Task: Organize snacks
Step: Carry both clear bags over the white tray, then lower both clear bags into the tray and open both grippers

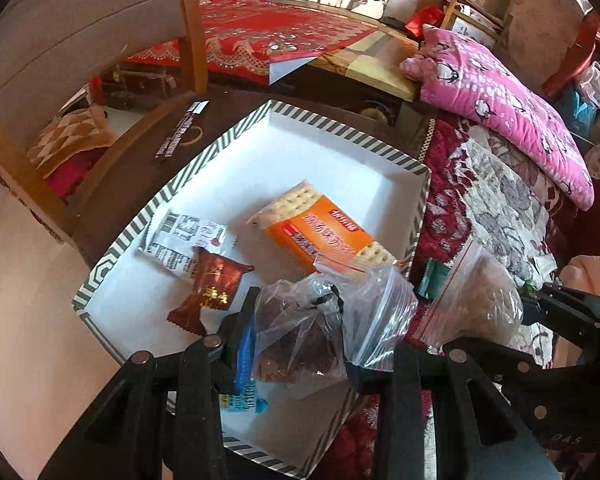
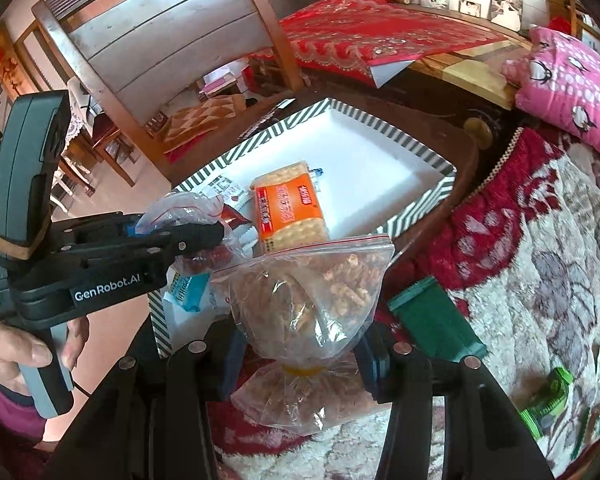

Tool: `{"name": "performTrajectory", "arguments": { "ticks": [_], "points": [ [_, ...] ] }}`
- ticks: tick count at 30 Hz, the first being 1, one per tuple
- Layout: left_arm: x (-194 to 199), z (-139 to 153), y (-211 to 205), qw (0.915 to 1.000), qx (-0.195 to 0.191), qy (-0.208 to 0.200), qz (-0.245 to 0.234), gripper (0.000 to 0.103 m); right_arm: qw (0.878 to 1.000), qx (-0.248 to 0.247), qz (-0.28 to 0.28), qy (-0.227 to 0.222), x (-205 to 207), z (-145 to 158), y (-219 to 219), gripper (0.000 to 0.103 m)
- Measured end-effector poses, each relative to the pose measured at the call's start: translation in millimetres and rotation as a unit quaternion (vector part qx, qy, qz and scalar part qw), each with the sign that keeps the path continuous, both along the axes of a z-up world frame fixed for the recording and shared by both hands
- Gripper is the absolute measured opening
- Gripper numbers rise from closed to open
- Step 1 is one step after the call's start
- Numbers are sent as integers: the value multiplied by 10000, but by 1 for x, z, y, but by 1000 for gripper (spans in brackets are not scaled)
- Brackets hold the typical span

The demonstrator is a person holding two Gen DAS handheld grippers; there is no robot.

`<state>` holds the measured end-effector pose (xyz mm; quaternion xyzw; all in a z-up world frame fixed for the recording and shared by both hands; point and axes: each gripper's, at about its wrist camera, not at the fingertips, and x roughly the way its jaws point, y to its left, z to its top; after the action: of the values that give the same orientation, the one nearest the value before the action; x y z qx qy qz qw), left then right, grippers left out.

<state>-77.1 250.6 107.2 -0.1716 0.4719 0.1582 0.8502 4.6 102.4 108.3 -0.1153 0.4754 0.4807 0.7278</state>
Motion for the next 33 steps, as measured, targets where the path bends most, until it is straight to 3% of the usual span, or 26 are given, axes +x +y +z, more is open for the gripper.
{"name": "performTrajectory", "arguments": {
  "ticks": [33],
  "points": [
    [-19,-22,52,9976,20,213,652,35,9983,-269,518,9,12,-15,100,53]
  ]
}}
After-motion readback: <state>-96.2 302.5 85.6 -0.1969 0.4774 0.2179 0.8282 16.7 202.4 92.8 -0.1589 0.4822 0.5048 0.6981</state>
